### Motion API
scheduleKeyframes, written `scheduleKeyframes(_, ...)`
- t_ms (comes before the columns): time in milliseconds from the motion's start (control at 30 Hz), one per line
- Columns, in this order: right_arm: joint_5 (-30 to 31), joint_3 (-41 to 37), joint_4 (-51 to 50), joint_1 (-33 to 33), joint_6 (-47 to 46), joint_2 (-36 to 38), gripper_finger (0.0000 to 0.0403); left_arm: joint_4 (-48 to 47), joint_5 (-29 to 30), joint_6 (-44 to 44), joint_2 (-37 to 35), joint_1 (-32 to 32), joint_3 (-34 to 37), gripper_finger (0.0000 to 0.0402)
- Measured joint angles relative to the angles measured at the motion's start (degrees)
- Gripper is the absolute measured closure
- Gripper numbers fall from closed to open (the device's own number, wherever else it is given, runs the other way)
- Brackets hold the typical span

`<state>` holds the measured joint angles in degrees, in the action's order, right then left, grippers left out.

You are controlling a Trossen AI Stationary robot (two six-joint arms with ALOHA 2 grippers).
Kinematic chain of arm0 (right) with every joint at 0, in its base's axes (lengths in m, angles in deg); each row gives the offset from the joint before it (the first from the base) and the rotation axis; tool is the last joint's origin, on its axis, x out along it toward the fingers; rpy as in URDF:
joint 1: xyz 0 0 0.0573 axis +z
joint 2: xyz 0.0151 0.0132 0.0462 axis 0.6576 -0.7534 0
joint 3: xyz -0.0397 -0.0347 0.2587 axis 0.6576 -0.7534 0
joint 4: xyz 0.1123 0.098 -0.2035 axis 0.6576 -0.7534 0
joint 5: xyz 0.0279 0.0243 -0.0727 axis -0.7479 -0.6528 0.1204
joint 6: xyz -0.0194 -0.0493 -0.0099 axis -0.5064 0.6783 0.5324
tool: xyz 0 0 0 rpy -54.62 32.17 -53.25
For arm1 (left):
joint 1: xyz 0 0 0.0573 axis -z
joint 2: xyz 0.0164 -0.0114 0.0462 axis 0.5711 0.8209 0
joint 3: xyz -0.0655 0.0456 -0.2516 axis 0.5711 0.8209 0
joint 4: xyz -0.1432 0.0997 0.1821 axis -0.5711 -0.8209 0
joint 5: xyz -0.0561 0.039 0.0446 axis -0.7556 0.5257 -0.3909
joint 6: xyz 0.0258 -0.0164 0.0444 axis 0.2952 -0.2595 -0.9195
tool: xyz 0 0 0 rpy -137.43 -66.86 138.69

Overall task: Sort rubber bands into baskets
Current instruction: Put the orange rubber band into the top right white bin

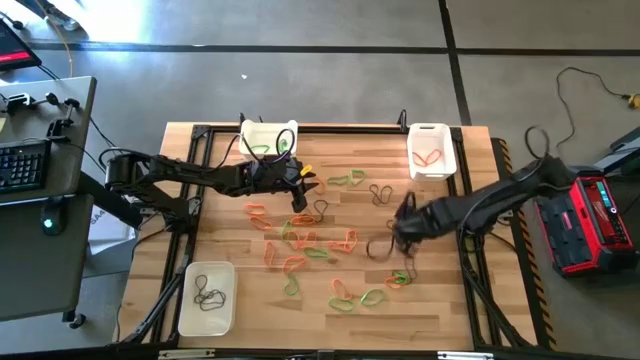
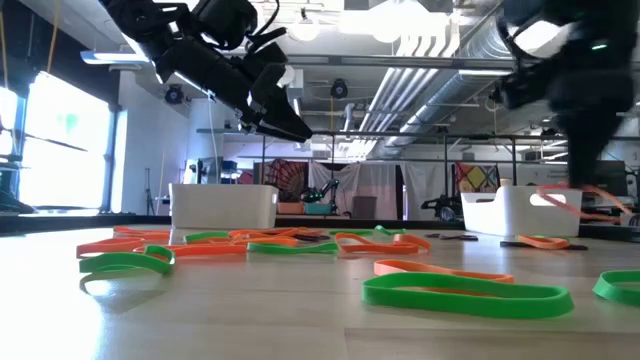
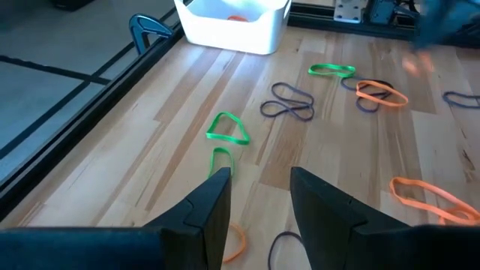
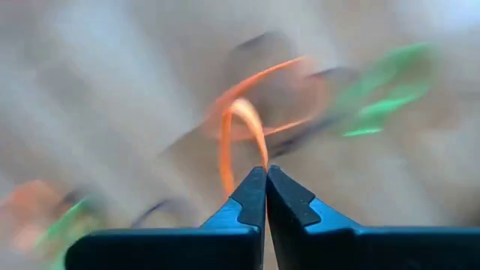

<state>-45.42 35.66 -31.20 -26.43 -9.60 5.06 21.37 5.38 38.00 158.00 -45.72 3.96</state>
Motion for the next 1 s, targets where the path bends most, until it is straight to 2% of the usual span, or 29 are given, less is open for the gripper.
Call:
scheduleKeyframes(100, 9.26, 2.77, -7.78, -6.97, 0.27, 0.8, 0.0402, 0.0, 0.11, -0.02, 0.0, 0.0, 0.0, 0.0273)
scheduleKeyframes(233, 20.2, 6.12, -11.0, -17.52, 5.08, 0.85, 0.0402, 0.0, 0.2, -0.07, 0.0, 0.0, 0.0, 0.0273)
scheduleKeyframes(433, 27.4, 8.09, -7.25, -34.35, 15.38, 0.85, 0.0403, 0.0, 0.26, -0.11, 0.0, 0.0, 0.0, 0.0273)
scheduleKeyframes(533, 27.24, 7.6, -2.14, -42.08, 22.12, 0.85, 0.0403, 0.0, 0.26, -0.11, 0.0, 0.0, 0.0, 0.0273)
scheduleKeyframes(733, 22.06, 2.84, 9.73, -54.35, 32.18, 0.71, 0.0403, 0.0, 0.24, -0.13, 0.0, -0.01, 0.0, 0.0273)
scheduleKeyframes(867, 17.87, -0.74, 14.39, -60.02, 35.49, 0.61, 0.0403, 0.0, 0.22, -0.13, 0.0, 0.0, 0.0, 0.0273)
scheduleKeyframes(1000, 16.28, -3.23, 16.24, -62.81, 37.87, 0.61, 0.0403, 0.0, 0.22, -0.59, 0.0, 0.0, 0.0, 0.0273)
